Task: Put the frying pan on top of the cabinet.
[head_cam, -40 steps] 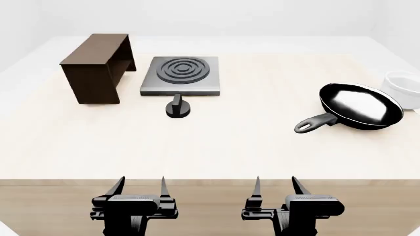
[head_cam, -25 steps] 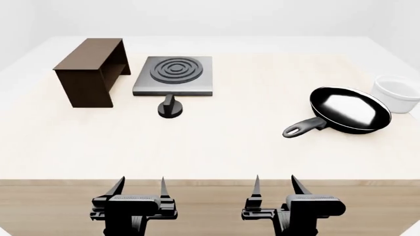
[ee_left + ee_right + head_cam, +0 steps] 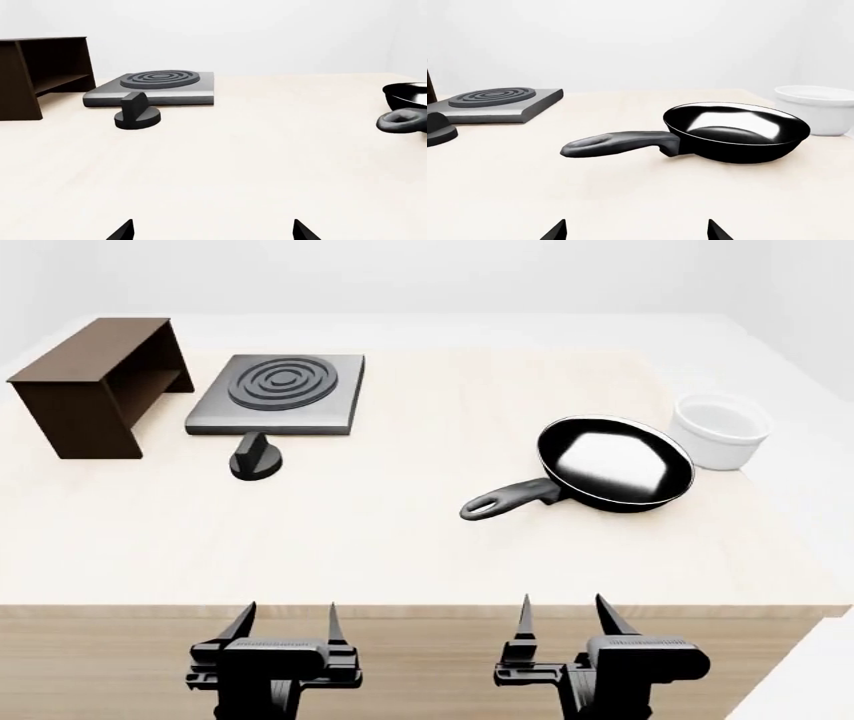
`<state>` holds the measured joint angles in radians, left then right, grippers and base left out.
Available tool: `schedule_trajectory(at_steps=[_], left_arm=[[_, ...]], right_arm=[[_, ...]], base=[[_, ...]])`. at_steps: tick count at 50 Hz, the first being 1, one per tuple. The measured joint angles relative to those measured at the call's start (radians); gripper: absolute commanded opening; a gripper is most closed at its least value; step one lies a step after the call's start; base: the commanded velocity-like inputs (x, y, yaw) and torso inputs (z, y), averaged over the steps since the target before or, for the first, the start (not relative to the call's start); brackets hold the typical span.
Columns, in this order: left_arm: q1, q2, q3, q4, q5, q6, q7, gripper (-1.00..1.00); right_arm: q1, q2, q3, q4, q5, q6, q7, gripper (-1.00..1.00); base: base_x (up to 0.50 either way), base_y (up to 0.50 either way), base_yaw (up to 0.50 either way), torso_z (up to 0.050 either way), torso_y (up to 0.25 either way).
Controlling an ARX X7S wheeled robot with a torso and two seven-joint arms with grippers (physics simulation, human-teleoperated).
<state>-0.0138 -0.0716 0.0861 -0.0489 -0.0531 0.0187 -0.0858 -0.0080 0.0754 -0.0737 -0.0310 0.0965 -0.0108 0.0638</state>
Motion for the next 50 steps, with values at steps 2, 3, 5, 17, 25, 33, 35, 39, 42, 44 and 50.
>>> schedule_trajectory(at_steps=[2,3,5,17,25,33,35,39,42,44,50], left_arm=[[0.000,0.001,0.005,0.005,-0.004,-0.003,-0.002,1.00],[0.000,0.000,0.006,0.008,-0.006,-0.006,-0.004,1.00],[0.000,-0.004,0.008,0.017,-0.009,-0.016,-0.007,1.00],[-0.022,-0.039,0.013,0.230,-0.036,-0.238,-0.038,1.00],[-0.030,-0.053,0.023,0.282,-0.041,-0.294,-0.051,1.00],[-0.037,-0.060,0.031,0.282,-0.046,-0.307,-0.060,1.00],[-0.038,-0.062,0.032,0.281,-0.048,-0.308,-0.061,1.00],[-0.039,-0.066,0.033,0.276,-0.051,-0.307,-0.065,1.00],[-0.040,-0.068,0.033,0.271,-0.054,-0.303,-0.067,1.00],[-0.039,-0.069,0.034,0.266,-0.055,-0.300,-0.069,1.00],[-0.042,-0.072,0.036,0.250,-0.061,-0.290,-0.073,1.00]], right_arm=[[0.001,0.006,0.002,-0.008,0.004,0.010,0.006,1.00],[0.002,0.007,0.001,-0.013,0.007,0.017,0.009,1.00],[0.006,0.010,0.001,-0.028,0.015,0.039,0.014,1.00],[0.029,0.045,-0.001,-0.223,0.037,0.230,0.065,1.00],[0.030,0.058,-0.010,-0.269,0.037,0.274,0.086,1.00],[0.037,0.064,-0.020,-0.272,0.041,0.289,0.096,1.00],[0.040,0.065,-0.022,-0.271,0.042,0.291,0.098,1.00],[0.043,0.068,-0.026,-0.266,0.044,0.290,0.102,1.00],[0.044,0.069,-0.029,-0.261,0.045,0.288,0.104,1.00],[0.044,0.070,-0.031,-0.258,0.046,0.286,0.106,1.00],[0.044,0.075,-0.034,-0.257,0.050,0.287,0.112,1.00]], base=[[0.00,0.00,0.00,0.000,0.000],[0.00,0.00,0.00,0.000,0.000],[0.00,0.00,0.00,0.000,0.000],[0.36,-0.04,0.00,0.000,0.000],[0.50,-0.06,0.00,0.000,0.000],[0.50,-0.06,0.00,0.000,0.000],[0.50,-0.06,0.00,0.000,0.000],[0.50,-0.06,0.00,0.000,0.000],[0.50,-0.06,0.00,0.000,0.000],[0.50,-0.06,0.00,0.000,0.000],[0.50,-0.06,0.00,0.000,0.000]])
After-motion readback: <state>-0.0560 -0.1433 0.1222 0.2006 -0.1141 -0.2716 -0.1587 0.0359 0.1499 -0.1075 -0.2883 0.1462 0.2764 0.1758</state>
